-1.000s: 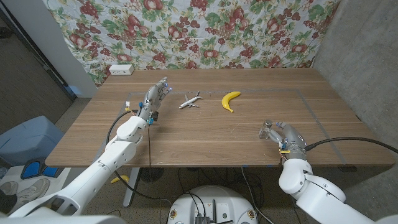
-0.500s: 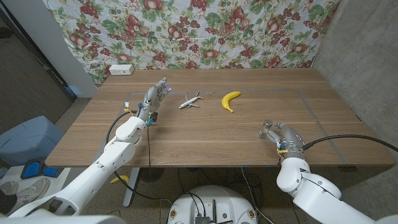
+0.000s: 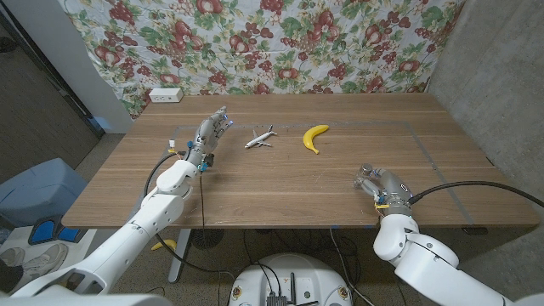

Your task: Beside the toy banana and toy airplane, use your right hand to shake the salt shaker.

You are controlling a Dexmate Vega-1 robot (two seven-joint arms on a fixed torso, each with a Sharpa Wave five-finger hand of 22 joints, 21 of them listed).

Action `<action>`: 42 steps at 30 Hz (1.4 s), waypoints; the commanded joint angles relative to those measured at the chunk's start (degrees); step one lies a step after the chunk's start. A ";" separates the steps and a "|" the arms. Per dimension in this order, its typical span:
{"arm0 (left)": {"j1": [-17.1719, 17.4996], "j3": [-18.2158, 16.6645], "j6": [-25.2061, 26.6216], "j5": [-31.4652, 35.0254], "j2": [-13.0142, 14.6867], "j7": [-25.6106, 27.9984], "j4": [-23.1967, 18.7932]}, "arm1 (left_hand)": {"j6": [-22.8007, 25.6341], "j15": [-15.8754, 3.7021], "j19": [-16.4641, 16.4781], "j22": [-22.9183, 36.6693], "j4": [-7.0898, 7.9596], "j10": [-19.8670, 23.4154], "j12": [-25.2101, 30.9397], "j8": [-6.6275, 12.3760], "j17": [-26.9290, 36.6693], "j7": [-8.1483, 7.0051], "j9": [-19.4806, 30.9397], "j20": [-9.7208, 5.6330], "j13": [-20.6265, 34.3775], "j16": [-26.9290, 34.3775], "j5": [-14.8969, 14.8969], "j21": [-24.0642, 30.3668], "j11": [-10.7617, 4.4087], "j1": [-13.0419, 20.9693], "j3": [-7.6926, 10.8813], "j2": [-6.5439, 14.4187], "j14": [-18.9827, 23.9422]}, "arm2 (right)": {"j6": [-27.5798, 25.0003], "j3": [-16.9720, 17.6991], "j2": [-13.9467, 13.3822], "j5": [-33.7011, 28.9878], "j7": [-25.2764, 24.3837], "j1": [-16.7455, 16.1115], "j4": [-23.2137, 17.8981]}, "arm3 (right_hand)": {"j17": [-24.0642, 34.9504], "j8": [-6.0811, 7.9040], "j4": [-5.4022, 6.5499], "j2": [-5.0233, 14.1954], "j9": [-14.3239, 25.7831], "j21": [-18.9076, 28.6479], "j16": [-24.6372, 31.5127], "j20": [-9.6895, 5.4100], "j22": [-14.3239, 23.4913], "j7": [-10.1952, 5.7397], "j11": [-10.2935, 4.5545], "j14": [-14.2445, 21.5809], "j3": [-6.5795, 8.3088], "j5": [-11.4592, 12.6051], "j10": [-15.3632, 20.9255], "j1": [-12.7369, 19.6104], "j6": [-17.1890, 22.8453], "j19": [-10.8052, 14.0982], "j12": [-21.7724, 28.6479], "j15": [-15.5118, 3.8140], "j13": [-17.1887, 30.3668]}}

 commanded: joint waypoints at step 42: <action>0.56 -0.49 -0.02 -0.37 0.43 0.00 -0.23 | 0.42 -1.73 0.62 0.22 -0.07 0.49 0.12 0.10 0.18 0.16 0.18 0.04 0.20 0.13 0.32 0.03 -0.12 0.74 -0.02 2.16 0.25 | -2.57 -4.46 1.24 -0.12 -0.57 5.30 3.50 | 2.83 0.92 0.45 1.36 0.32 0.14 3.97 -0.16 0.48 -0.44 0.60 4.53 -0.69 0.02 3.25 2.27 1.18 5.13 2.14 -4.14 3.01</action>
